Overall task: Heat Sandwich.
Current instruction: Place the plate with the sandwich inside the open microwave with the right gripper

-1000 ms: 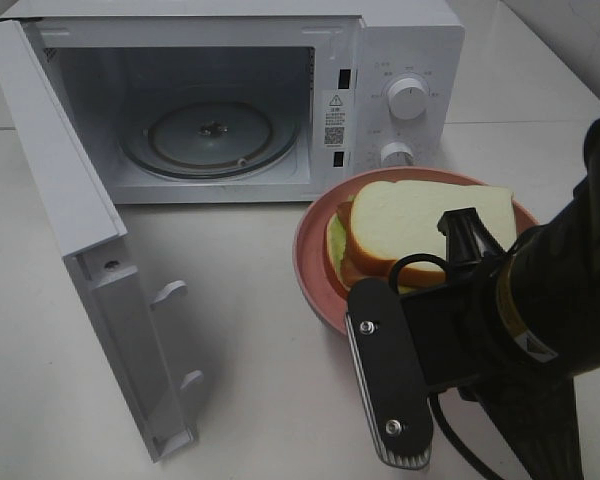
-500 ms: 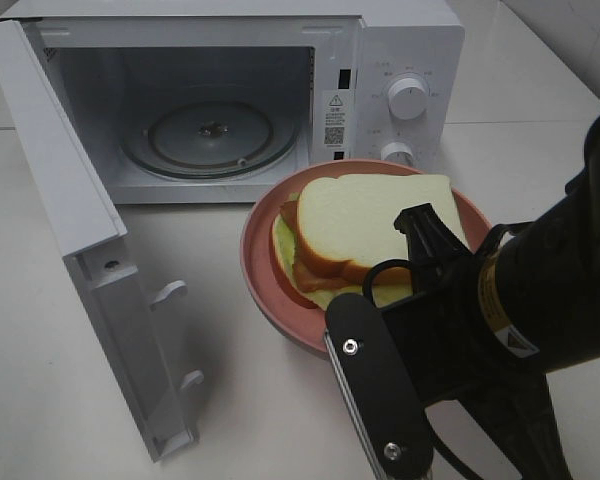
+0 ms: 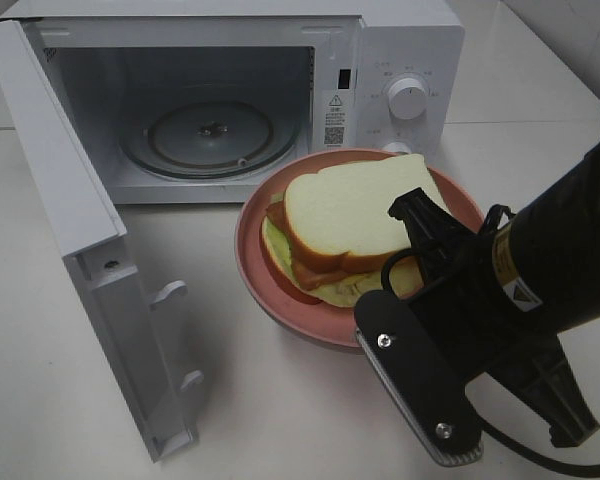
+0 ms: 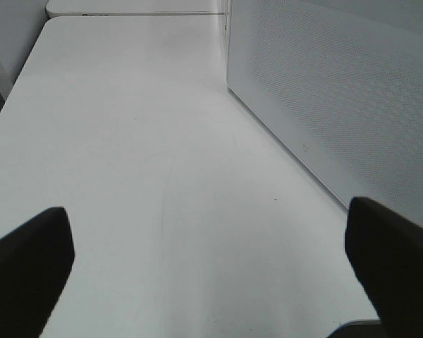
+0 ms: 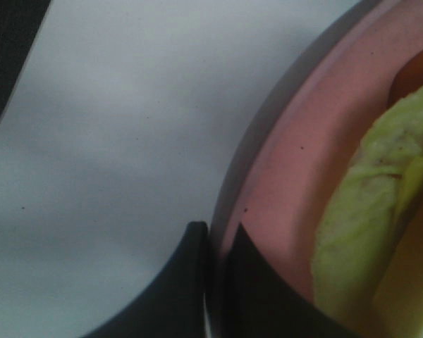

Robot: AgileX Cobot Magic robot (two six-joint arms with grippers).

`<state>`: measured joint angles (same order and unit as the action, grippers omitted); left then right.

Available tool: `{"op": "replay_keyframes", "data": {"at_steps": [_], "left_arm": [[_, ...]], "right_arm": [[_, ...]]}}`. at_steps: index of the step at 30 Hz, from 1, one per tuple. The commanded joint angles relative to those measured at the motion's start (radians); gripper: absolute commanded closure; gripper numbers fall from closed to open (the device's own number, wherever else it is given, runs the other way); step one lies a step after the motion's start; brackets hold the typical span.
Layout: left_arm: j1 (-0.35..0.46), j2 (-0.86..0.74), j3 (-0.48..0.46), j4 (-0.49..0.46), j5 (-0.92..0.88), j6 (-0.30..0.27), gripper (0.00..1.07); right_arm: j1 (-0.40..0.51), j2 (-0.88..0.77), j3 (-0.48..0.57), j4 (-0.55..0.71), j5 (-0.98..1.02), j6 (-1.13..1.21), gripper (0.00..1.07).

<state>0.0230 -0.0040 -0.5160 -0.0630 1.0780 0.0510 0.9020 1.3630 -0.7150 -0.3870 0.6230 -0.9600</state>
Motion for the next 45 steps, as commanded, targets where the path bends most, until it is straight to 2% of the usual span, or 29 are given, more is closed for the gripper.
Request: {"op": "replay_keyframes", "data": {"at_steps": [1,6,12,22,32,45], "left_arm": [[0.003,-0.019,0.000,0.002,-0.010,-0.003,0.07],[0.003,-0.019,0.000,0.002,-0.010,-0.003,0.07],[0.003,-0.019,0.000,0.002,-0.010,-0.003,0.07],[0.003,-0.019,0.000,0.002,-0.010,-0.003,0.07],[0.003,-0.019,0.000,0.002,-0.010,-0.003,0.07],[0.003,-0.019,0.000,0.002,-0.010,-0.004,0.07]], "right_arm": [[-0.052,-0.011,0.000,0.065,-0.062,-0.162,1.07],[-0.136,-0.011,0.000,0.202,-0.118,-0.381,1.07],[-0.190,0.014,-0.001,0.240,-0.117,-0.500,1.07],[-0.192,0.058,-0.049,0.251,-0.116,-0.551,1.07],[-0.192,0.151,-0.155,0.372,-0.116,-0.637,1.07],[-0.192,0.278,-0.286,0.373,-0.115,-0.640,1.07]]}}
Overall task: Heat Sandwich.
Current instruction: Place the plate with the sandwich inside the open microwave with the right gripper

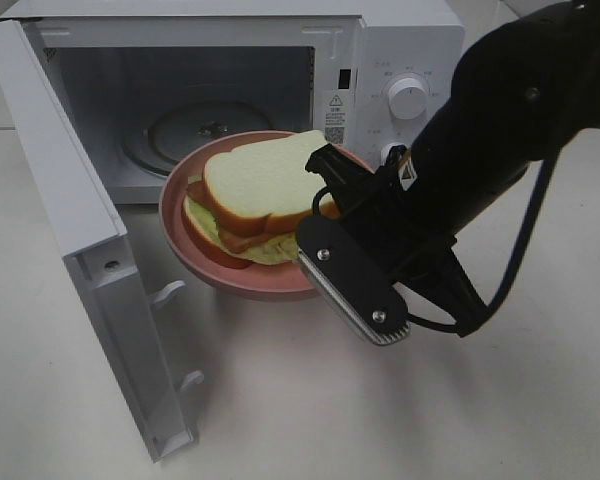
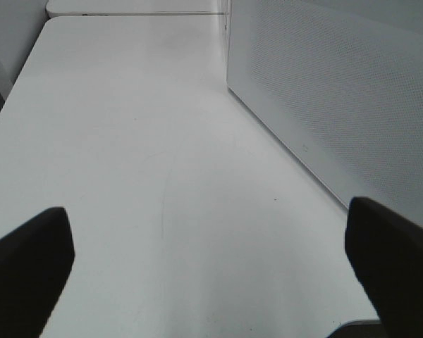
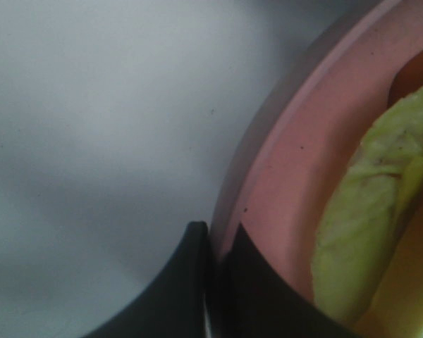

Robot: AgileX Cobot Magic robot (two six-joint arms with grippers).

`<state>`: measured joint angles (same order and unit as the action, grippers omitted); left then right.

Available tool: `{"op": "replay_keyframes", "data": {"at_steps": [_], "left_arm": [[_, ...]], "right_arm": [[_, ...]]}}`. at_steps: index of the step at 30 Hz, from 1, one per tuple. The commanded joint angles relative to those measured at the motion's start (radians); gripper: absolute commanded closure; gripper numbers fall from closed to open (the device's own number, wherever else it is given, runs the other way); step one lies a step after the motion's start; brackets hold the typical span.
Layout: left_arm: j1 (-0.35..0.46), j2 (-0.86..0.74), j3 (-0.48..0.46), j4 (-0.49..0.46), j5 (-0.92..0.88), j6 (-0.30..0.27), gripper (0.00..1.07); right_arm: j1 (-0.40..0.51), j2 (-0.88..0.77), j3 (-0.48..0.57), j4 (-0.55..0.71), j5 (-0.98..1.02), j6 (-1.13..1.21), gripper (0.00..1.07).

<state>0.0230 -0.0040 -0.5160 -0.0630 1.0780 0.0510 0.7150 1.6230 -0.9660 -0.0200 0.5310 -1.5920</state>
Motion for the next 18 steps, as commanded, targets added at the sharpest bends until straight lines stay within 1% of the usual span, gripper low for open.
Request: {"op": "replay_keyframes", "data": {"at_steps": [1,6,12,18], "left_arm": [[0.003,-0.019,0.000,0.002,-0.010,-0.004,0.07],[0.003,-0.019,0.000,0.002,-0.010,-0.004,0.07],[0.003,-0.019,0.000,0.002,-0.010,-0.004,0.07],[0.003,-0.019,0.000,0.002,-0.010,-0.004,0.07]], "right_arm": [[-0.005,0.029,-0.047,0.006,-0.023,-0.008,1.07],[-0.005,0.076,-0.103,0.030,-0.012,-0.008,1.07],[-0.005,0.134,-0.173,0.031,-0.009,-0.008,1.07],[-0.005,0.172,-0.221,0.031,-0.006,-0.003,1.07]]}}
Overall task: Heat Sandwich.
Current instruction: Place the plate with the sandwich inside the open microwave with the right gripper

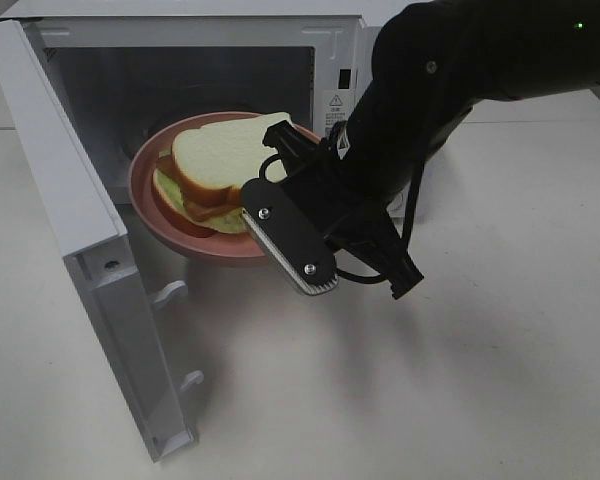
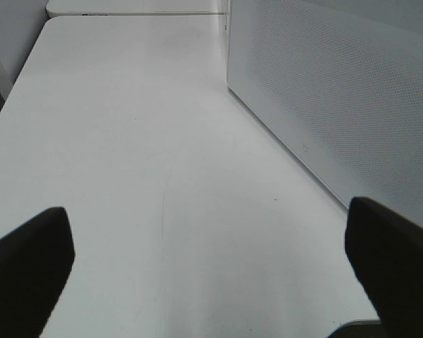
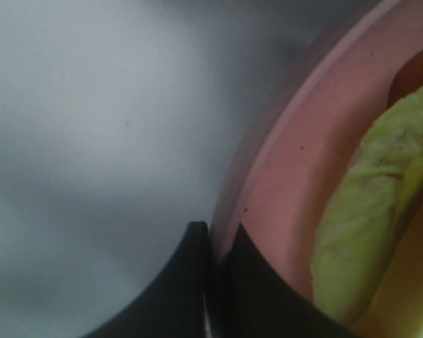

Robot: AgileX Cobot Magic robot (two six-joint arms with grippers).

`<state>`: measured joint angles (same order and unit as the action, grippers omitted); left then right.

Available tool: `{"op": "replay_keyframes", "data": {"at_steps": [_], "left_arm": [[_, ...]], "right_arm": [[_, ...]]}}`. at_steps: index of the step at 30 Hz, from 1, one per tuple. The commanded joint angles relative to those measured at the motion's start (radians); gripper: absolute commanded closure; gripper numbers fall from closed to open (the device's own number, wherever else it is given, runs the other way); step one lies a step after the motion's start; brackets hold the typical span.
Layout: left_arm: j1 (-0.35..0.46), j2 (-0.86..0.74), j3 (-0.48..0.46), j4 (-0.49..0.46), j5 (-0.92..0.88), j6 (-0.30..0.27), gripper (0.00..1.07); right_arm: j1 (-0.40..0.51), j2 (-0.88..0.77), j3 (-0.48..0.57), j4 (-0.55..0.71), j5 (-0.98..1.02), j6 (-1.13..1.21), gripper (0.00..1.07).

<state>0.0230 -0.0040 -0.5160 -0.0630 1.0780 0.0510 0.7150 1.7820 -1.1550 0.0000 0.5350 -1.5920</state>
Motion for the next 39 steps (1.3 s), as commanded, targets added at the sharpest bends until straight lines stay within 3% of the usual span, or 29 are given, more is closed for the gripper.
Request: {"op": "replay_keyframes", "data": {"at_steps": [1,10,39], "left_arm": [[0.003,-0.019,0.000,0.002,-0.010,-0.004,0.07],[0.003,-0.019,0.000,0.002,-0.010,-0.004,0.07],[0.003,-0.019,0.000,0.003,-0.010,-0.004,0.07]], "right_arm": [[-0.005,0.020,-0.042,0.011,-0.008,-0.001,1.07],[-0.005,0.084,-0.131,0.011,0.030,0.018,1.07],[-0.005,0.353,-0.558,-0.016,0.219,0.116,1.06]]}}
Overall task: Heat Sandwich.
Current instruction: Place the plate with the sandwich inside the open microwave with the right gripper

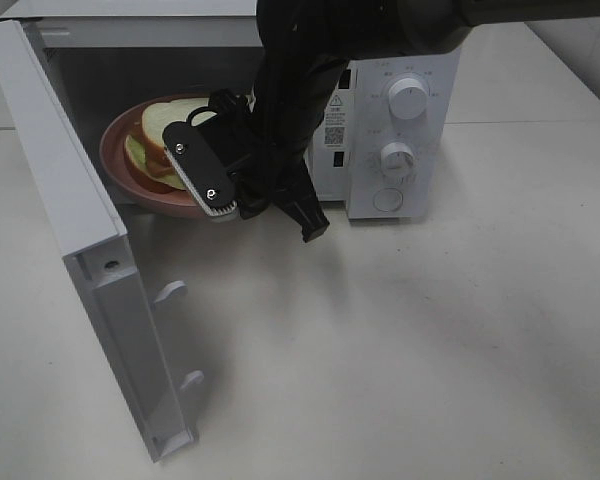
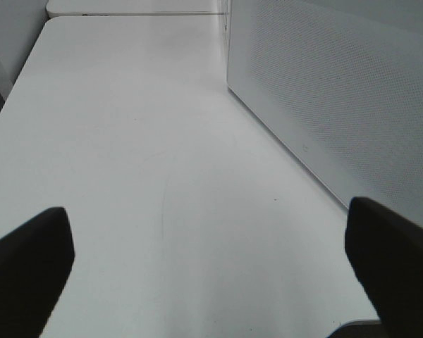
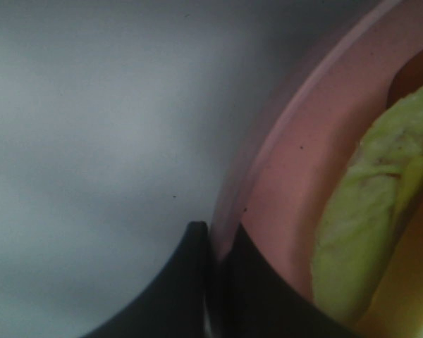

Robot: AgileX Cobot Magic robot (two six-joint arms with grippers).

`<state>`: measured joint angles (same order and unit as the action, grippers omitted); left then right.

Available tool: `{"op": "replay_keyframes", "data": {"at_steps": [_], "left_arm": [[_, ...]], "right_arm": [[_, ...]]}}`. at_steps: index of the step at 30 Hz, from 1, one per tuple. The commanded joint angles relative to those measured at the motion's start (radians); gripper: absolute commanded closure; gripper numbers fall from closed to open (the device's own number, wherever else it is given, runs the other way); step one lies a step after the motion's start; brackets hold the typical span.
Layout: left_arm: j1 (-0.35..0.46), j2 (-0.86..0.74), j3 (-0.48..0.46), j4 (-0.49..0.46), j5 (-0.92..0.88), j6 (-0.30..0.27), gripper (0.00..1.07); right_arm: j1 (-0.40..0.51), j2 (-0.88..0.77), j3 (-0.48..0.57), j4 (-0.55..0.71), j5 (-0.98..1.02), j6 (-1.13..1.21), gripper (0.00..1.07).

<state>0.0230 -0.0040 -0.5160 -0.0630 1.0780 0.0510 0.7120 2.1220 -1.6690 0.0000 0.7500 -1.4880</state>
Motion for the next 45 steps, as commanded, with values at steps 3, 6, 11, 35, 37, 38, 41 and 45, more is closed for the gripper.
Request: {"op": "replay_keyframes", "data": {"at_steps": [3,6,11,35,37,38,41,45], "left_arm": [[0.003,-0.019,0.000,0.003,-0.010,-0.004,0.07],[0.003,-0.019,0.000,0.003,-0.010,-0.004,0.07],[0.003,-0.019,0.000,0.003,-0.010,-0.004,0.07],[0.003,-0.019,0.000,0.003,-0.010,-0.004,0.07],[0.003,-0.019,0.000,0.003,-0.010,-0.004,0.07],[0.003,-0.019,0.000,0.003,-0.010,-0.004,0.07],[0.003,-0.019,0.000,0.003,-0.010,-0.004,0.07],[0.003,-0.019,0.000,0.003,-0.010,-0.004,0.07]], "right_arm": [[-0.002,0.038,-0.093,-0.024,0.020,0.051,1.06],[-0.002,0.055,-0.122,-0.025,0.030,0.056,1.06],[-0.002,0.096,-0.205,-0.056,0.040,0.101,1.05],[-0.048,0.215,-0.378,-0.069,0.048,0.162,1.04],[-0.057,0.225,-0.390,-0.069,0.048,0.160,1.04],[-0.057,0.233,-0.400,-0.068,0.044,0.160,1.04],[-0.058,0.242,-0.403,-0.068,0.028,0.160,1.04],[-0.059,0.253,-0.413,-0.070,0.023,0.160,1.04]]}}
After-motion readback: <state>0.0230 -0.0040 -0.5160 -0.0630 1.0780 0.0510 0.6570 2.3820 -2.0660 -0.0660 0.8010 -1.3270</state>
